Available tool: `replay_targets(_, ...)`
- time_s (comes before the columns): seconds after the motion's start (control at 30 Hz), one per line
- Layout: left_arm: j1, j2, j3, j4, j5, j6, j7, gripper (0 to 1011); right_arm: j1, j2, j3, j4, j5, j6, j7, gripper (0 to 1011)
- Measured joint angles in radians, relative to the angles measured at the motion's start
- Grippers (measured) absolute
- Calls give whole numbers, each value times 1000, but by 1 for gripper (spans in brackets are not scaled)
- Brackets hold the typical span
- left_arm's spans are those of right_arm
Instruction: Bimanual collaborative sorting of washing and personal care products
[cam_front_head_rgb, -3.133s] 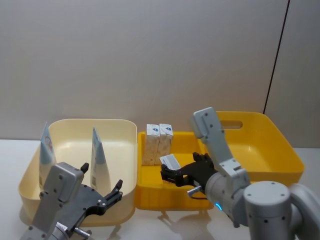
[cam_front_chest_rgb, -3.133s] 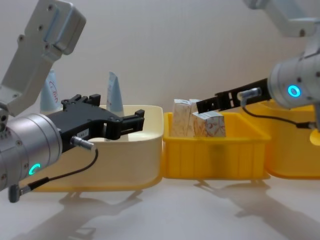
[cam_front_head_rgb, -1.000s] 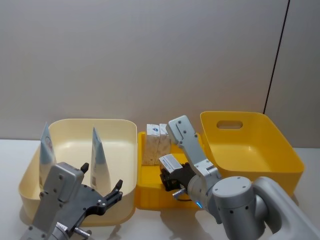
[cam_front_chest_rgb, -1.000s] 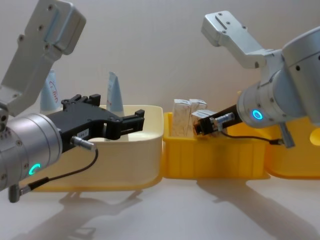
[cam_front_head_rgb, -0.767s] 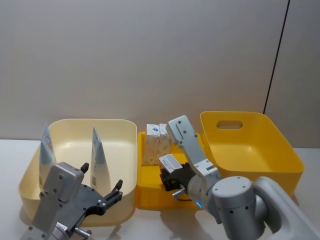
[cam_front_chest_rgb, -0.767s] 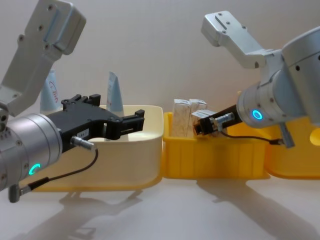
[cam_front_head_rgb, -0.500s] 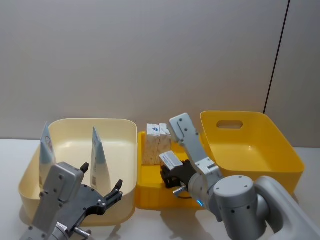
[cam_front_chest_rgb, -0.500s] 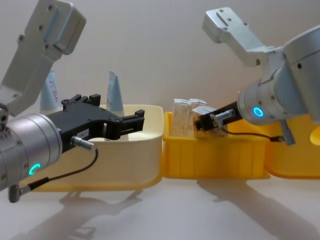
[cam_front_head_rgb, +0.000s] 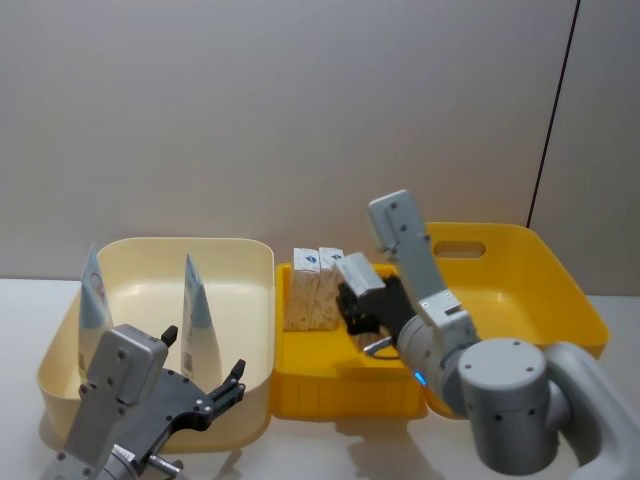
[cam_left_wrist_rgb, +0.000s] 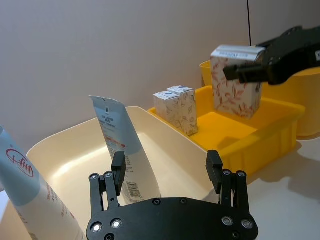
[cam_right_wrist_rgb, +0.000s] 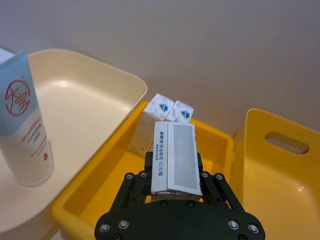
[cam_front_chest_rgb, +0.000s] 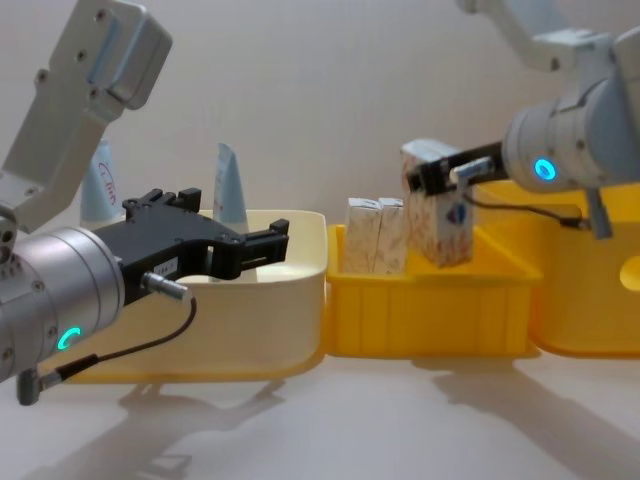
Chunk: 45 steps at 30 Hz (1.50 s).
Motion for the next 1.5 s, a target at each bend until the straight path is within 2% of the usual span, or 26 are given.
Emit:
replay_targets(0.33, 0, 0, 0, 0, 0, 0, 0, 1003, -16, 31, 49, -75, -16, -78, -27, 399)
replay_targets(0.5, 0, 0, 0, 0, 0, 0, 0, 1003, -17, 54, 90, -100, -28, -120, -47, 399)
replay_targets(0.67, 0, 0, 0, 0, 0, 0, 0, 1003, -9, 72, 127, -101, -35, -147, -64, 399)
replay_targets(0.8, 0, 0, 0, 0, 0, 0, 0, 1003, 11, 92, 165, -75, -38, -159, -70, 399)
replay_targets(1.17, 0, 0, 0, 0, 0, 0, 0, 1004, 66, 116, 202, 2, -37, -125, -43, 399)
replay_targets(1.5, 0, 0, 0, 0, 0, 0, 0, 1004, 138, 112, 204, 96, -26, -27, 14, 399)
